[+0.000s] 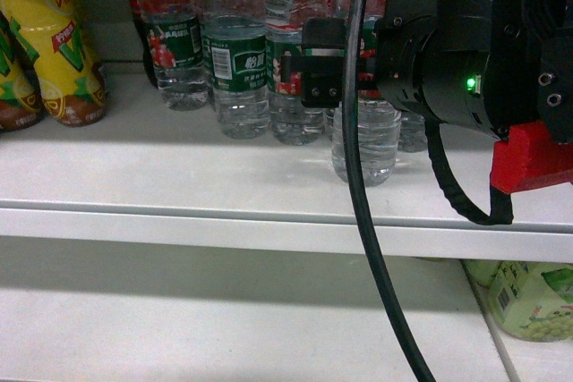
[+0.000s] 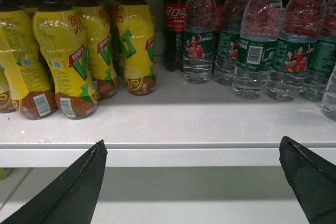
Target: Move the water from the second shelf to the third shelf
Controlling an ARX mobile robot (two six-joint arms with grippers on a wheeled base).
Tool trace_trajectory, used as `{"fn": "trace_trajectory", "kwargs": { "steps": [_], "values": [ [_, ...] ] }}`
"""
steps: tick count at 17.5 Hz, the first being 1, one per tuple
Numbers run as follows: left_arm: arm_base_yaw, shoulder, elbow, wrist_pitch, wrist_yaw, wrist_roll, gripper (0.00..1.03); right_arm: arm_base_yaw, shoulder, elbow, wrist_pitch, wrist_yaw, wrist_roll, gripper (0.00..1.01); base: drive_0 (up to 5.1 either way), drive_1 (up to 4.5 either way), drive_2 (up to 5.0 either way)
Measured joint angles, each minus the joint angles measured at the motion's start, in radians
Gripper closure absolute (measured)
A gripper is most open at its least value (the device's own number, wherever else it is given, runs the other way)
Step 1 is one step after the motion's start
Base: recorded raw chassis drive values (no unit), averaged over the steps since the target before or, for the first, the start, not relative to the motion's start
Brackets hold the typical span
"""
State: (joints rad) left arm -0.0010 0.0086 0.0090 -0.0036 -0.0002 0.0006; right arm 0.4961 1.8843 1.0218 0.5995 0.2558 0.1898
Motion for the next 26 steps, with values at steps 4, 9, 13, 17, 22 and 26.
{"fn": "trace_trajectory", "kwargs": {
  "steps": [4, 9, 13, 17, 22, 26],
  "values": [
    [0.0, 0.0, 0.0, 0.0, 0.0, 0.0, 0.05, 0.0, -0.011, -0.009, 0.0, 0.005, -0.005, 0.58, 0.0, 0.0, 0.0],
    [0.0, 0.0, 0.0, 0.0, 0.0, 0.0, 0.05, -0.008, -0.137, -0.152, 0.004, -0.04, -0.01, 0.6, 0.0, 0.0, 0.0],
    [0.0, 0.0, 0.0, 0.0, 0.0, 0.0, 0.05, -0.042, -0.277, -0.319, 0.03, -0.067, -0.061, 0.61, 0.0, 0.0, 0.0],
    [0.0, 0.0, 0.0, 0.0, 0.0, 0.0, 0.05, -0.128, -0.479, -0.511, 0.033, -0.086, -0.088, 0.61, 0.0, 0.0, 0.0],
    [0.0, 0.0, 0.0, 0.0, 0.0, 0.0, 0.05, -0.331, -0.811, -0.723, -0.07, -0.19, -0.101, 0.61, 0.0, 0.0, 0.0],
    [0.0, 0.0, 0.0, 0.0, 0.0, 0.0, 0.05, -0.488, -1.094, -0.776, -0.22, -0.289, -0.101, 0.61, 0.0, 0.0, 0.0]
  ]
}}
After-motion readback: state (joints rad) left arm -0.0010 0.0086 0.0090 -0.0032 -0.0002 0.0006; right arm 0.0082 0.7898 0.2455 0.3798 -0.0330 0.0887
